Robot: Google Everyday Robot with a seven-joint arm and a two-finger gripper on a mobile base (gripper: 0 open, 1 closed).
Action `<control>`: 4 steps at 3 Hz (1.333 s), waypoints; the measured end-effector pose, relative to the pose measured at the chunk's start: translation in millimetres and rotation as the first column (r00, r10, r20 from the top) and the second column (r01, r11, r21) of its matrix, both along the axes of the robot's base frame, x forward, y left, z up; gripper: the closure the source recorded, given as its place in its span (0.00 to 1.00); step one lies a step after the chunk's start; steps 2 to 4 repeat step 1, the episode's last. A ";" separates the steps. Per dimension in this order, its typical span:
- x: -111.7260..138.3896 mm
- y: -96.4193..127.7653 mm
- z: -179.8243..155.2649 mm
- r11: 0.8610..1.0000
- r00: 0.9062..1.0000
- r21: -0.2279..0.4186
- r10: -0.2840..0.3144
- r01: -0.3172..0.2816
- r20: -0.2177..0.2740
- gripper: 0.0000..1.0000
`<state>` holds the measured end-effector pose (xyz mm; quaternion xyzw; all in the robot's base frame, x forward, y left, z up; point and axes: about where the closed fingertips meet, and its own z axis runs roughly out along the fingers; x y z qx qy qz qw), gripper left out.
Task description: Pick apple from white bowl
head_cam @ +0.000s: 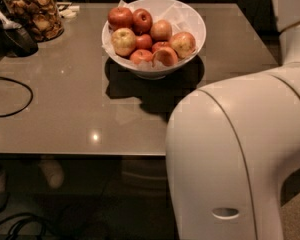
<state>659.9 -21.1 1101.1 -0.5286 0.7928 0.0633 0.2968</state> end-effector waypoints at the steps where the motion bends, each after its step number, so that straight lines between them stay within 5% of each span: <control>1: 10.4 7.2 1.8 1.000 1.000 0.020 -0.004 0.004 0.027 1.00; 4: 10.4 7.2 1.8 1.000 1.000 0.020 -0.004 0.004 0.027 1.00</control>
Offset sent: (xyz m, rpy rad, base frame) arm 0.0000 0.0000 0.0000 0.0000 0.0000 0.0000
